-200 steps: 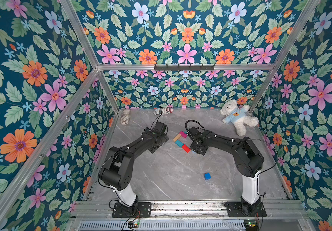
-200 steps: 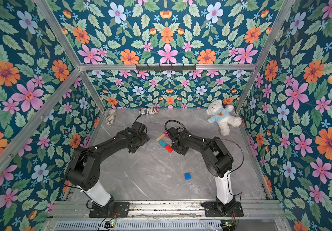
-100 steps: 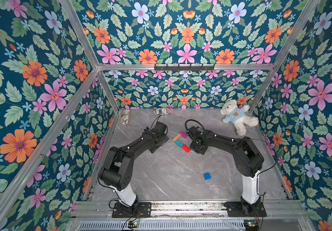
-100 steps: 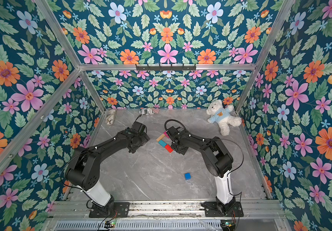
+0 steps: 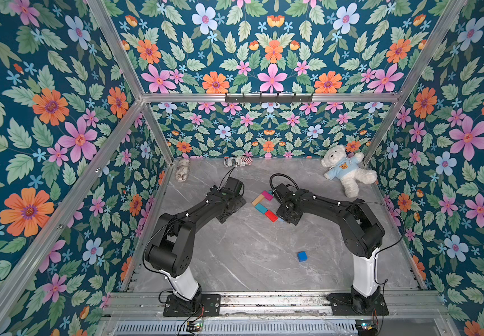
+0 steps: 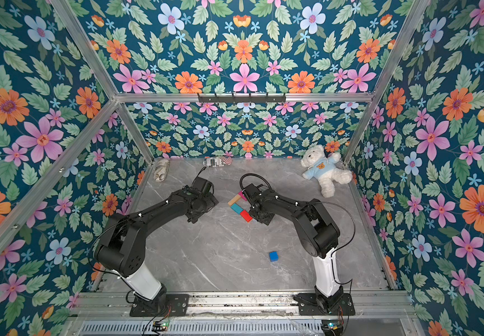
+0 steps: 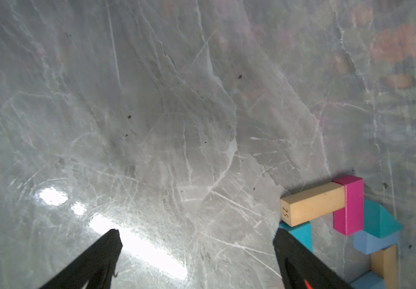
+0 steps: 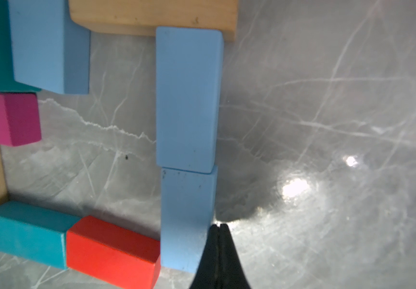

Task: Assemble a heart with building blocks
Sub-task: Adjust the building block at the center of the board.

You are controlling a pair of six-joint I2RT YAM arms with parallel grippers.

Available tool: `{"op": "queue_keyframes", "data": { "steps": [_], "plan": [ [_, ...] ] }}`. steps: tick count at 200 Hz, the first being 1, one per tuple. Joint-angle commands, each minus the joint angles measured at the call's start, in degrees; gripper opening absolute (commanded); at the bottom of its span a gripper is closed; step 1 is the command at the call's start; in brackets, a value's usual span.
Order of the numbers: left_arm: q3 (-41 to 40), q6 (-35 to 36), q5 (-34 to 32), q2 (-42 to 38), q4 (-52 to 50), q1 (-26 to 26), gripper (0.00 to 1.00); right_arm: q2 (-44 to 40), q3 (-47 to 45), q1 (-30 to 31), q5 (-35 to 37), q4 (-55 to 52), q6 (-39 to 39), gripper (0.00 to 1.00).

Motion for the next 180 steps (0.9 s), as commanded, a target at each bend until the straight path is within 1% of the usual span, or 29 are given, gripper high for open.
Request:
{"op": "queue_keyframes", "data": {
  "steps": [1,27,51,74,93,108,115,120,130,134,155,180],
  "plan": [
    [-0.1,0.5,-0.7,-0.5,-0.7,0.1,0.99,-0.5,-0.4,0.0,0.7,-0.9,1.0,0.00],
    [-0.3,0.5,-0.5,-0.5,-0.7,0.1,0.99,-1.6,-1.1,0.0,0.9,-1.1,1.2,0.00],
    [-0.4,0.6,-0.6,-0.6,-0.6,0.1,0.99,-3.6,-2.1,0.0,1.2,-1.2,1.4,0.15],
    [-0.3,0.6,-0.6,-0.7,-0.5,0.1,0.99,-6.3,-3.1,0.1,2.1,-1.9,1.7,0.22],
    [-0.4,0.5,-0.5,-0.7,-0.3,0.1,0.99,-8.1,-2.5,0.0,3.5,-2.9,0.8,0.32],
    [-0.3,0.4,-0.5,-0.6,-0.3,0.1,0.99,-9.0,-0.7,0.1,5.3,-3.7,-0.9,0.34],
    [-0.3,0.5,-0.4,-0.6,-0.3,0.1,0.99,-8.9,0.6,0.1,6.0,-3.8,-2.3,0.33],
    [-0.3,0.5,-0.4,-0.6,-0.3,0.1,0.99,-8.6,1.8,0.1,6.4,-3.8,-3.3,0.28],
    [-0.3,0.4,-0.5,-0.6,-0.3,0.1,0.99,-7.5,4.7,0.0,7.2,-3.9,-5.7,0.07],
    [-0.3,0.5,-0.4,-0.6,-0.4,0.1,0.99,-6.8,6.0,0.0,7.2,-3.9,-6.9,0.00],
    [-0.3,0.4,-0.4,-0.7,-0.6,0.1,0.99,-0.9,14.5,-0.8,4.8,-5.2,-12.3,0.00],
    [-0.7,0.3,-0.8,-1.3,-0.9,0.1,0.99,6.7,24.3,-1.3,1.7,-8.9,-16.3,0.00]
  ]
}}
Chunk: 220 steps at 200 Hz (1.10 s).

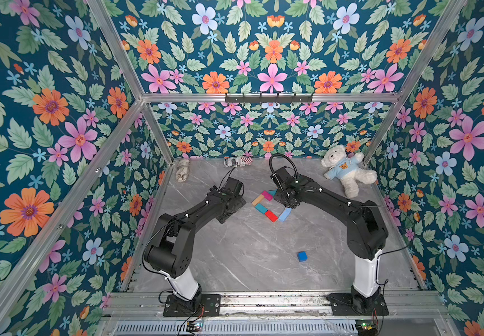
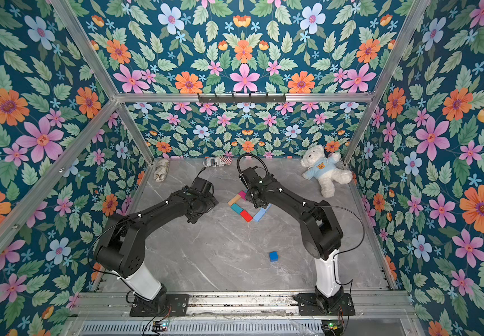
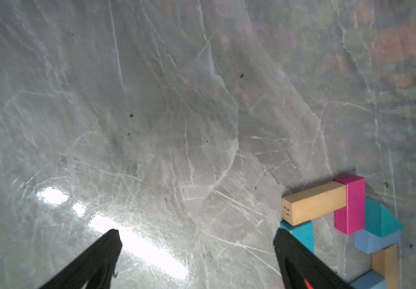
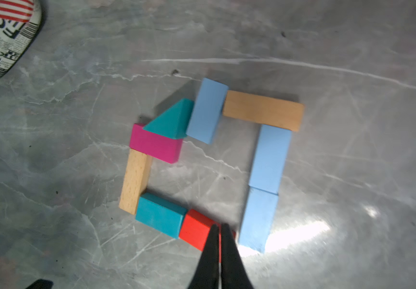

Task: Assemble a heart with building blocks
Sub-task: Adjust the building block at the center of the board.

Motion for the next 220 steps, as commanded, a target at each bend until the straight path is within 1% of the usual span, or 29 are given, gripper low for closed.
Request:
{"op": "queue_keyframes", "data": {
  "steps": [1,16,91,162,220],
  "plan": [
    [-0.3,0.3,-0.8,-1.0,-0.9,0.1,0.99,4.9,6.9,-0.3,-2.5,-4.4,-6.6,0.00],
    [-0.8,0.1,-1.1,-1.5,-0.9,0.1,0.99,7.3,8.8,-0.4,-3.9,-5.1,-7.6,0.00],
    [-1.4,-0.5,-1.0,-1.7,-0.7,0.1,0.99,11.4,7.8,-0.4,-10.0,-3.0,-10.0,0.00],
    [-1.5,-0.6,-1.3,-1.6,-0.9,0.1,0.99,12.4,5.6,-0.3,-12.3,-1.4,-10.1,0.00],
    [-2.0,-0.7,-1.4,-1.8,-0.8,0.1,0.99,13.8,6.8,0.1,-13.2,-1.1,-9.7,0.00]
  ]
}}
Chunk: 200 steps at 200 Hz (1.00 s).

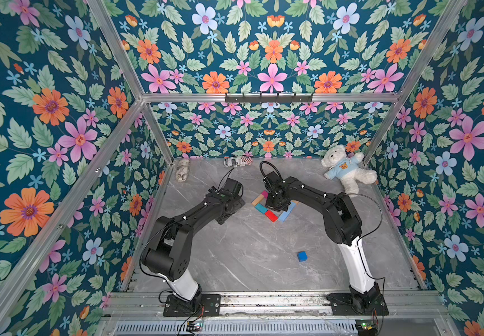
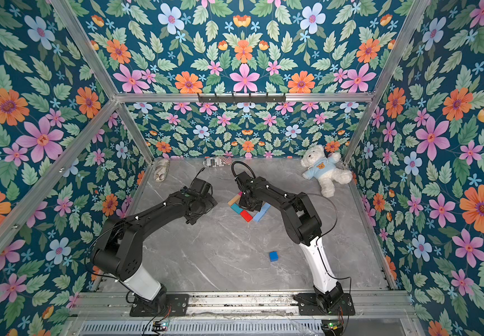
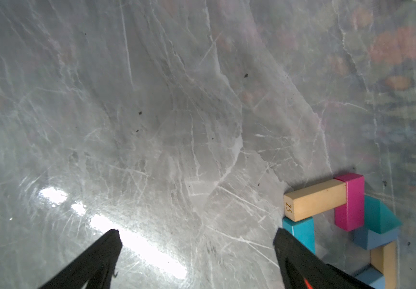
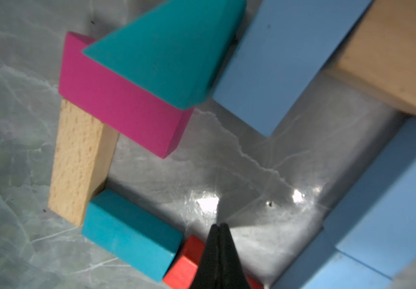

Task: Assemble a heart with building blocks
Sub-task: Adjust the building block at the center of the board.

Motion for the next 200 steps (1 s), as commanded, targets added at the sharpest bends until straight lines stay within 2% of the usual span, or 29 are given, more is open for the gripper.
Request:
{"op": "queue_keyframes", "data": {
  "steps": [1,92,154,169,186,200],
  "plan": [
    [-0.4,-0.3,-1.1,-0.1,-0.8,0.1,0.99,0.5,0.7,0.4,-0.4,0.1,0.1,0.00],
    [-1.2,-0.5,-1.2,-0.6,-0.6,0.3,0.99,1.2,2.2,0.8,0.5,-0.7,1.2,0.00],
    [-1.5,-0.4,-1.0,-0.6,-0.5,0.4,0.99,-1.8,4.2,0.8,2.7,-0.5,2.4,0.00],
    [-1.5,-0.3,-1.0,-0.6,-0.5,0.4,0.99,-3.2,6.1,0.7,3.8,-1.7,2.3,0.11],
    [-1.5,-0.1,-1.0,-0.7,-0.5,0.4,0.99,-6.8,6.4,0.5,4.9,-1.8,1.9,0.36],
    [-1.4,0.0,-1.2,-0.7,-0.5,0.5,0.99,-11.7,3.3,0.2,5.0,0.0,0.3,0.59]
  ]
}}
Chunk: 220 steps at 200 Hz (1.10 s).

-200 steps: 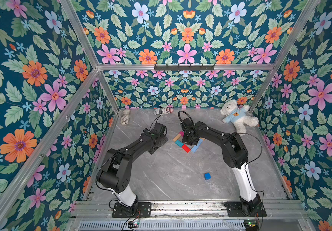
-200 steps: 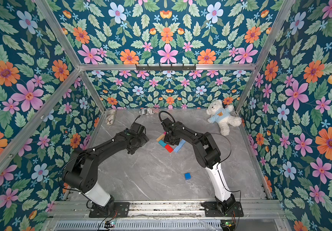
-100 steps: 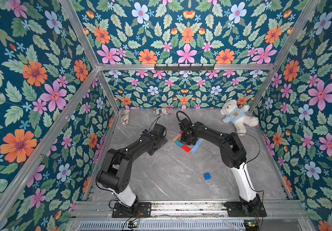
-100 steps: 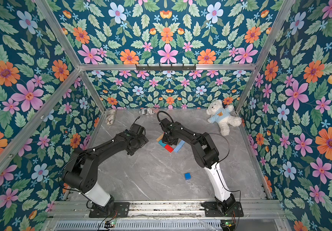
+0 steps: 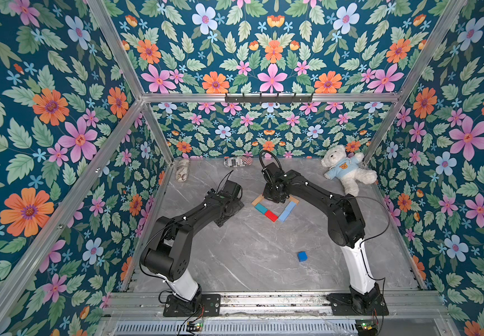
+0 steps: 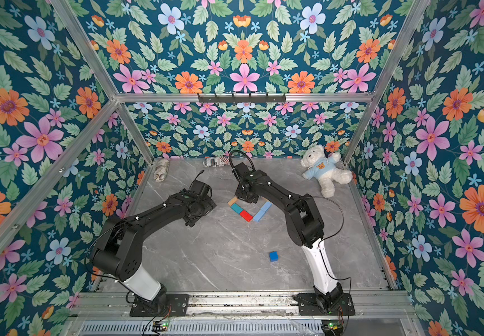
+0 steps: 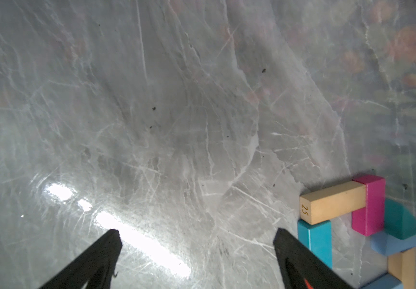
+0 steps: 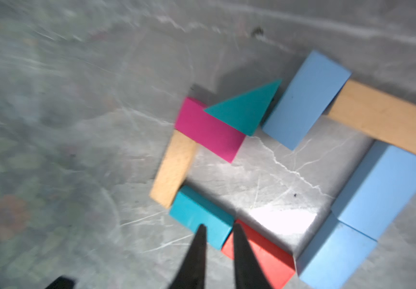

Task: Assemble a heart with building blocks
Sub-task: Adjust the building block at the center of the board, then move the building block to the center of the board.

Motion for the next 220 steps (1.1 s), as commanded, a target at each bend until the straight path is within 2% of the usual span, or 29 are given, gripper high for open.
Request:
{"op": "queue_keyframes", "data": {
  "steps": [1,13,32,52,73,102,127,185,220],
  "plan": [
    [0.2,0.1,-1.0,-0.5,-0.5,0.1,0.99,-6.2,-2.8,-0.3,2.1,0.9,-1.9,0.61],
    [0.5,0.3,-0.9,-0.4,-0.5,0.2,0.99,-11.4,-8.1,-0.4,2.5,2.2,-4.6,0.72],
    [0.9,0.6,-0.9,-0.1,-0.7,0.2,0.99,-20.2,-19.0,-0.4,2.1,1.5,-7.7,0.83],
    [1.0,0.6,-0.7,0.4,-0.3,0.2,0.99,-30.3,-32.7,0.2,-1.4,0.8,-8.9,0.86],
    [1.5,0.8,-0.4,1.3,-0.3,0.2,0.99,-40.0,-46.3,1.6,-3.7,2.3,-6.7,0.88],
    [2.7,1.5,-0.4,2.4,-0.5,0.2,0.99,-48.9,-59.0,3.0,-6.5,5.1,-3.8,0.91],
    [3.9,2.0,-0.7,3.2,-1.5,0.2,0.99,-51.4,-63.7,3.3,-7.4,5.5,-4.0,0.88],
    [3.5,1.3,-1.6,2.6,-2.3,0.2,0.99,-50.0,-66.3,4.1,-10.3,5.0,-7.1,0.66],
    [2.8,0.5,-1.9,2.2,-2.2,0.1,0.99,-49.9,-66.6,4.6,-10.0,3.7,-8.5,0.66]
  ]
}}
